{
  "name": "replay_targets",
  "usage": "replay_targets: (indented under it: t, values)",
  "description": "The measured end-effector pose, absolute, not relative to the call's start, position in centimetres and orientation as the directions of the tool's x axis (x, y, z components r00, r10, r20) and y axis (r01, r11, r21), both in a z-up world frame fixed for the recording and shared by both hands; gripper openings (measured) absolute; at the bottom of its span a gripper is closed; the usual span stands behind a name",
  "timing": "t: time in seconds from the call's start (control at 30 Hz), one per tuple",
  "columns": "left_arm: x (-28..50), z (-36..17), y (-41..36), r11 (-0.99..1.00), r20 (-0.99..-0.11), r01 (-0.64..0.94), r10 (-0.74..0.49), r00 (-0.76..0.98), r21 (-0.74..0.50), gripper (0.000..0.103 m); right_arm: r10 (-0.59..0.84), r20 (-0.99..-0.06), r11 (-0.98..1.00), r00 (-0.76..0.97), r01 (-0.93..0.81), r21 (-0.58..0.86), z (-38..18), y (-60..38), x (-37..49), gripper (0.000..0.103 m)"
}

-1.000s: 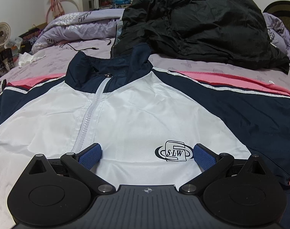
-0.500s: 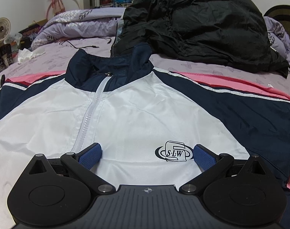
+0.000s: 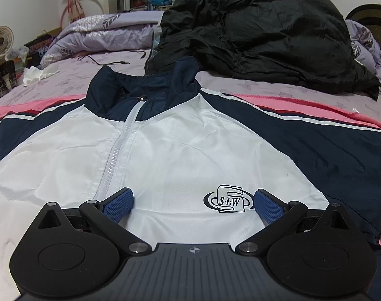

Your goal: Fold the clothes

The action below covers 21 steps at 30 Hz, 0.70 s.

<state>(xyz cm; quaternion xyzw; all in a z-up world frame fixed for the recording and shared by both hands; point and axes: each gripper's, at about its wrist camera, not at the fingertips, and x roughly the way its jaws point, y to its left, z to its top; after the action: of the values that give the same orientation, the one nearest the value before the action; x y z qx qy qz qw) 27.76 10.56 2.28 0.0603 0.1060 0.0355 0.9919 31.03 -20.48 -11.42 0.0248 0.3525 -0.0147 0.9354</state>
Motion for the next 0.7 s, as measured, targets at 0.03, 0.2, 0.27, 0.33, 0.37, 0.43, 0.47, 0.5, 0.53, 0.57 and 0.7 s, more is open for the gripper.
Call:
replay_targets:
  t: [0.03,0.2,0.27,0.33,0.37,0.43,0.47,0.5,0.53,0.57,0.7]
  values:
    - [27.1,1.8,9.6,0.992,-0.229,-0.053,0.078,0.970,0.112,0.002,-0.008,-0.661,0.998,0.750,0.045,0.039,-11.4,-20.5,31.0,0.103]
    - [29.5,-7.1,8.8,0.998,-0.627,-0.065,0.037,0.778,-0.022,0.007,0.004,-0.662,0.997,0.749,0.045,0.057,-11.4,-20.8,31.0,0.103]
    - [28.9,-9.2,8.5,0.998,-0.627,-0.056,0.036,0.779,-0.013,0.007,0.004,-0.663,0.997,0.749,0.045,0.057,-11.4,-20.8,31.0,0.103]
    - [28.6,-9.3,8.1,0.999,-0.606,-0.046,0.034,0.795,-0.003,0.022,0.001,-0.665,0.997,0.747,0.048,0.055,-11.2,-20.7,31.0,0.103]
    - [28.7,-9.4,7.6,0.999,-0.602,-0.045,0.048,0.797,0.019,0.022,-0.003,-0.667,0.997,0.745,0.052,0.053,-11.1,-20.7,31.0,0.103]
    - [29.1,-9.4,7.2,0.997,-0.598,-0.041,0.071,0.799,0.063,0.022,-0.014,-0.671,0.995,0.741,0.074,0.060,-10.7,-20.5,30.9,0.102]
    - [29.3,-9.3,7.2,0.996,-0.597,-0.038,0.080,0.798,0.083,0.022,0.017,-0.666,0.990,0.745,0.082,0.117,-10.2,-20.4,30.5,0.101]
    - [28.9,-9.3,7.1,0.995,-0.595,-0.039,0.083,0.799,0.088,0.022,0.097,-0.647,0.974,0.757,0.062,0.218,-9.7,-20.2,30.0,0.101]
    - [28.5,-9.3,7.1,0.995,-0.594,-0.039,0.086,0.800,0.091,0.022,0.206,-0.611,0.939,0.765,0.023,0.344,-9.3,-19.8,29.4,0.101]
    - [28.5,-9.3,7.4,0.996,-0.593,-0.046,0.085,0.800,0.080,0.024,0.277,-0.582,0.907,0.765,-0.009,0.420,-9.1,-18.9,29.3,0.101]
    - [27.6,-7.3,9.5,0.995,-0.577,-0.098,0.096,0.811,0.026,0.034,0.376,-0.559,0.870,0.739,-0.075,0.487,-8.8,-13.4,31.1,0.099]
